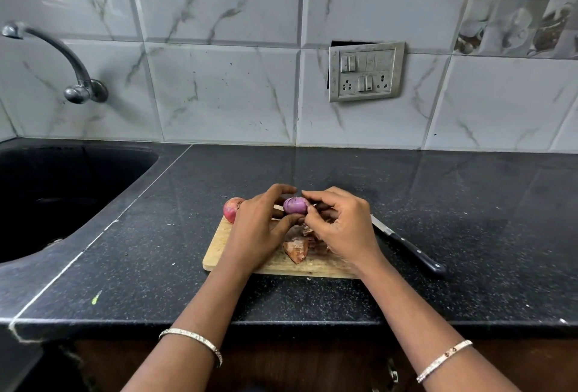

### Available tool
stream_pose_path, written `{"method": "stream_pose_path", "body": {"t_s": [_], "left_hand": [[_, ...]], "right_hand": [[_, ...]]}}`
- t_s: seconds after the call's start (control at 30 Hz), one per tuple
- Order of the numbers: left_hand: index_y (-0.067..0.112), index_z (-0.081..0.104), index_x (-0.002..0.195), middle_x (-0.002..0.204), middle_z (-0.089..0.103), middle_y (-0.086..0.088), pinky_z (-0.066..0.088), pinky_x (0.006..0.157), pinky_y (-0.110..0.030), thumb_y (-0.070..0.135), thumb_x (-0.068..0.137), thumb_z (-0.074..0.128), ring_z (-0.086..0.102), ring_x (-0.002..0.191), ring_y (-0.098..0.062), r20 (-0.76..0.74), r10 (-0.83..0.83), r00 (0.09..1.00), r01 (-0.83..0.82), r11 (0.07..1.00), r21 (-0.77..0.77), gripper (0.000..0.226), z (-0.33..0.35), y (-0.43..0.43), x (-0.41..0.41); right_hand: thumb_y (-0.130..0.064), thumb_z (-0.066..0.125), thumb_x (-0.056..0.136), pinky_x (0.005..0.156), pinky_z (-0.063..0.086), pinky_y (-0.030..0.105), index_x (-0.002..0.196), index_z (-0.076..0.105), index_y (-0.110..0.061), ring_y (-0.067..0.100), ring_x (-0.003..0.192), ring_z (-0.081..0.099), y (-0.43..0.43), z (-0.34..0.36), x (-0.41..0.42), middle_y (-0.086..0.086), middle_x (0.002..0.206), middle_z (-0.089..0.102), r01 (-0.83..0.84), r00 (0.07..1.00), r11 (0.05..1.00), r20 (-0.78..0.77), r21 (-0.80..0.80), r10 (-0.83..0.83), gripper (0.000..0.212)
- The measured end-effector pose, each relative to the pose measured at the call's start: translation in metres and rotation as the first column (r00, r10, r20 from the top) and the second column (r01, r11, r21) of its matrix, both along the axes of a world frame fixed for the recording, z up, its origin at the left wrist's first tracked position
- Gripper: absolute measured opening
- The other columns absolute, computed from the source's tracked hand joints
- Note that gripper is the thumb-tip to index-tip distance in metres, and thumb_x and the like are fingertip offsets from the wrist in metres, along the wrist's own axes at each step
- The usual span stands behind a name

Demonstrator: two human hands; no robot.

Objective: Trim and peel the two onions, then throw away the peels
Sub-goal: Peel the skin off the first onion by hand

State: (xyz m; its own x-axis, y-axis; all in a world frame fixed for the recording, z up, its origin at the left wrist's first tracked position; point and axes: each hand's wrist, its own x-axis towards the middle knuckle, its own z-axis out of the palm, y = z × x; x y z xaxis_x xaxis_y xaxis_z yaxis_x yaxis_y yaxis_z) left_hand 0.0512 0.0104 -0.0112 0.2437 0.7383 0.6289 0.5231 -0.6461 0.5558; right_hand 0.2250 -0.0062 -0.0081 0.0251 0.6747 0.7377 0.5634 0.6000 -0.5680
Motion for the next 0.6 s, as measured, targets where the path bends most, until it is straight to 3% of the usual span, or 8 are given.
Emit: {"method": "stream_pose_path", "body": {"t_s": [0.2,0.33,0.6], "left_hand": [[0.029,0.065,0.126,0.112,0.071,0.009,0.059,0.085,-0.04,0.046,0.088,0.064,0.069,0.097,-0.008,-0.077,0.025,0.997,-0.023,0.999,0.031,0.041,-0.0017,0.0035,-0.0009],[0.028,0.067,0.121,0.109,0.071,0.011,0.059,0.084,-0.038,0.044,0.089,0.066,0.068,0.096,-0.007,-0.09,0.015,0.996,-0.013,0.999,0.031,0.035,-0.0001,0.0023,-0.0002],[0.026,0.065,0.118,0.11,0.072,0.009,0.059,0.082,-0.036,0.035,0.091,0.069,0.071,0.092,-0.007,-0.097,0.001,0.995,0.001,1.0,0.019,0.029,0.0007,0.0009,0.002]], "right_hand": [[-0.024,0.065,0.082,0.07,0.061,0.035,0.106,0.079,-0.019,0.005,0.076,0.07,-0.0007,-0.0001,0.0004,-0.01,0.088,0.073,0.028,0.999,0.999,0.039,-0.018,-0.028,0.029],[-0.029,0.06,0.08,0.073,0.06,0.037,0.102,0.079,-0.021,0.004,0.078,0.069,-0.0012,0.0011,0.0,-0.013,0.09,0.073,0.057,0.997,0.998,0.06,-0.023,-0.055,0.03],[-0.001,0.07,0.08,0.07,0.059,0.029,0.091,0.075,-0.016,0.005,0.076,0.069,-0.0004,0.0031,0.0014,-0.012,0.082,0.072,0.079,0.996,0.997,0.033,-0.02,-0.078,0.019]]}}
